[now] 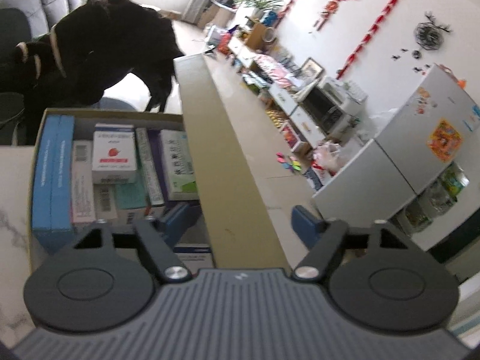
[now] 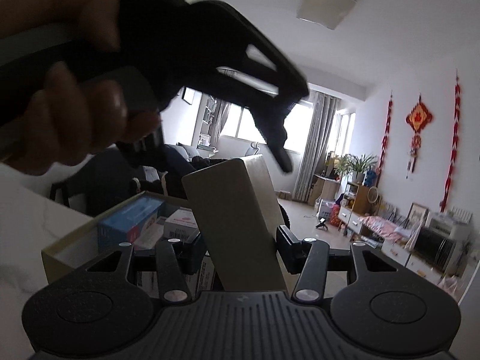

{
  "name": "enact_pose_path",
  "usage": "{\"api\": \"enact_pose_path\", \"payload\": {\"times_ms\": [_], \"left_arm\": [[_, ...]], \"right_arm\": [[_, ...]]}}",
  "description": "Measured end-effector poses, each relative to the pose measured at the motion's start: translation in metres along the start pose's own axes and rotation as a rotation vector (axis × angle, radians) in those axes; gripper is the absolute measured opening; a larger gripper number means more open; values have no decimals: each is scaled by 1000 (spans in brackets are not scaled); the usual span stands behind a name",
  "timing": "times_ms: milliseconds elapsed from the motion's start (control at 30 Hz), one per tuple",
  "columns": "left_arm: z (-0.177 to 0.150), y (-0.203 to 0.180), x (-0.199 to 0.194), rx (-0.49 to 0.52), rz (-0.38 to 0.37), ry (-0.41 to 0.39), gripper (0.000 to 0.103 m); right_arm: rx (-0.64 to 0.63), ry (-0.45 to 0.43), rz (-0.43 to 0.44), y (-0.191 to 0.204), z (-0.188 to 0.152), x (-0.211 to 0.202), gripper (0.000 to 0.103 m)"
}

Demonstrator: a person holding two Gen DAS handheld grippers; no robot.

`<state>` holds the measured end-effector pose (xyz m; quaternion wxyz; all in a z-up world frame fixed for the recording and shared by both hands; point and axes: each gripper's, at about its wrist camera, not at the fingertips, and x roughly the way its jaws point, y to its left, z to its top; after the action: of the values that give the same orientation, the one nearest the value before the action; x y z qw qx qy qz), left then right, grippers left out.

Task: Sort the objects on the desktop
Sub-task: 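Carry the lid over the cardboard box while the left gripper approaches its rim, then grasp the lid edge with the left gripper beside the box wall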

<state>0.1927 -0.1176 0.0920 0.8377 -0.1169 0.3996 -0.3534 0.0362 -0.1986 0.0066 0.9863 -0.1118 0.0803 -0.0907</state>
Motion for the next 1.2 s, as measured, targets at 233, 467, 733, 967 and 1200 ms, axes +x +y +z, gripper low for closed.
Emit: {"api": "enact_pose_path", "payload": {"times_ms": [233,467,733,967,1200], "left_arm": [[-12,17,-4,-41,0,-27,44],[-13,21,-8,-76,-21,-49,43],[-17,34,-8,-128,-59,-49,43],[-25,46,-7,-158,-89,-42,44],[-32,61,-5,-211,-129,-32,44]], "right_arm": [[-78,-2,14,10,-9,4,56],[-46,-4,78,4,-10,-1,61],[206,-19,189,-46,-19,-32,86],[638,70,131,-135,-52,-12,89],[1060,259,105,-198,-111,46,85]]}}
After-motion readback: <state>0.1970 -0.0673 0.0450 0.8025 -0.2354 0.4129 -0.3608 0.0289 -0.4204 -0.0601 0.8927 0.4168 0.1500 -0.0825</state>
